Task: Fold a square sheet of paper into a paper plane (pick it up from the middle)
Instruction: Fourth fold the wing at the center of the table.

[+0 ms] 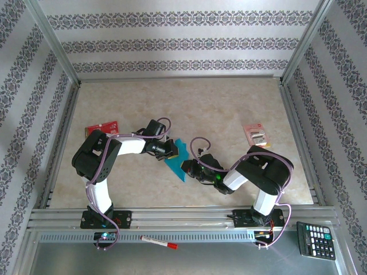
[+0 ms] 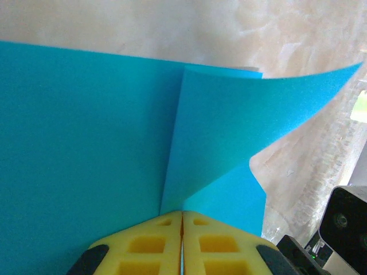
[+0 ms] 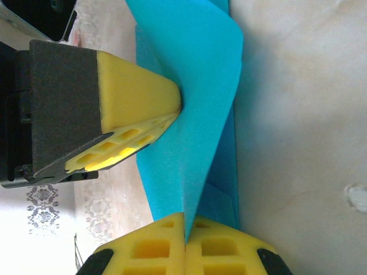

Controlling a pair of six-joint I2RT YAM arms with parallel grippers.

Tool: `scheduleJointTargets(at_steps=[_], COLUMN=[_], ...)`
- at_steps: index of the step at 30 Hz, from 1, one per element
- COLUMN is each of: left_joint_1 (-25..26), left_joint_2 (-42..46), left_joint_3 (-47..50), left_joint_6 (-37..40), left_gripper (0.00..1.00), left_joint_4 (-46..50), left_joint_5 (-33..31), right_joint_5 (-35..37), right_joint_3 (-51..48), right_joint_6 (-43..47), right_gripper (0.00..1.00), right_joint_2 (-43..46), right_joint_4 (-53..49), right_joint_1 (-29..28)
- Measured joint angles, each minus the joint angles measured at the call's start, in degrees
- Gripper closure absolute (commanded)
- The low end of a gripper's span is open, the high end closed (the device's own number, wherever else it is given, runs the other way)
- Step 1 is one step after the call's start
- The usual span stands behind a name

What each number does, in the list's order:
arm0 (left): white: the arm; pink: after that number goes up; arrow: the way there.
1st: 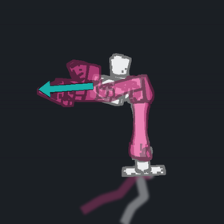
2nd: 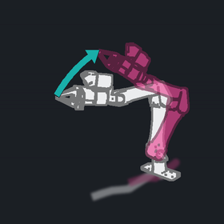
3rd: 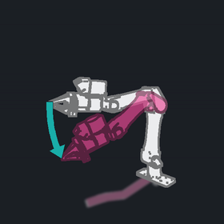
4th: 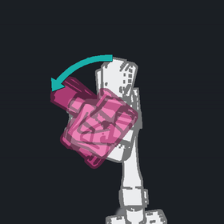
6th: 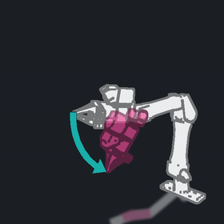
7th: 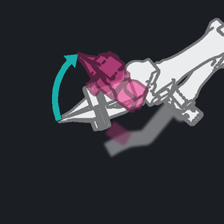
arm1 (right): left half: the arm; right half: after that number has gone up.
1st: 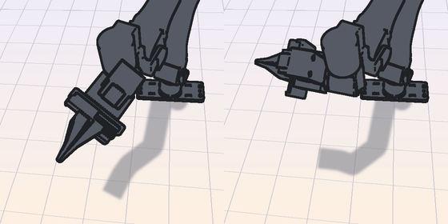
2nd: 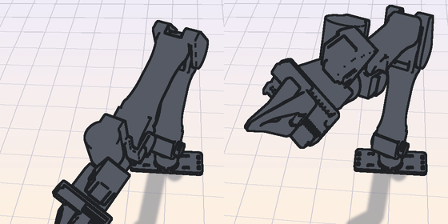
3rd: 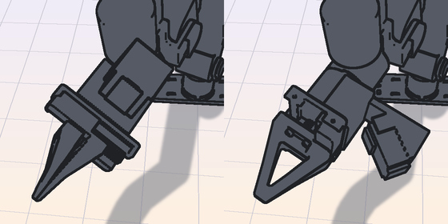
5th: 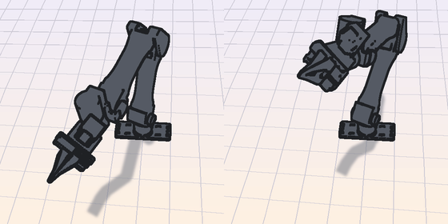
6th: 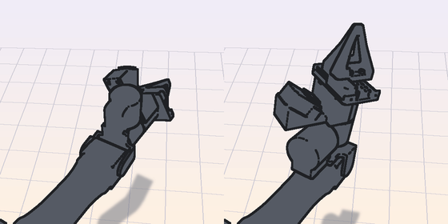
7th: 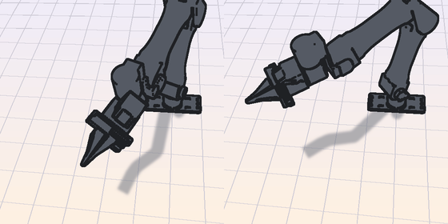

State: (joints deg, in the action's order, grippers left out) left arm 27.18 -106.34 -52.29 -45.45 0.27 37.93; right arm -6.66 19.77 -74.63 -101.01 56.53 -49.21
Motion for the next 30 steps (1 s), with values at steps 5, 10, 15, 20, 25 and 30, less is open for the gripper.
scheduleJointTargets(at_steps=[5, 10, 15, 20, 25, 30], left_joint_1=[-0.3, -0.3, -0.3, -0.3, -0.3, -0.3], left_joint_2=[0.3, 2.0, 2.0, 0.6, -0.5, -1.1], left_joint_3=[0.8, 0.7, -0.2, -1.0, -1.0, -1.0], left_joint_6=[-1.4, -2.2, -2.2, -2.1, -1.6, -1.0], left_gripper=[0.84, 0.83, 0.83, 0.86, 0.88, 0.91], left_joint_4=[-2.2, -2.6, -2.6, -2.6, -2.4, -2.4], left_joint_5=[1.5, 2.3, 2.4, 2.3, 1.9, 1.5], right_joint_5=[-0.6, -0.8, -0.8, -0.8, -0.8, -0.8], right_joint_3=[0.1, 0.2, 0.2, 0.2, 0.2, 0.2], right_joint_6=[0.0, 0.0, 0.0, 0.0, 0.0, 0.0], right_gripper=[1.00, 1.00, 1.00, 1.00, 1.00, 1.00], right_joint_2=[0.1, 0.1, 0.1, 0.1, 0.1, 0.1], right_joint_4=[-0.4, -0.6, -0.6, -0.6, -0.6, -0.6], right_joint_1=[0.3, 0.3, 0.3, 0.4, 0.4, 0.4])
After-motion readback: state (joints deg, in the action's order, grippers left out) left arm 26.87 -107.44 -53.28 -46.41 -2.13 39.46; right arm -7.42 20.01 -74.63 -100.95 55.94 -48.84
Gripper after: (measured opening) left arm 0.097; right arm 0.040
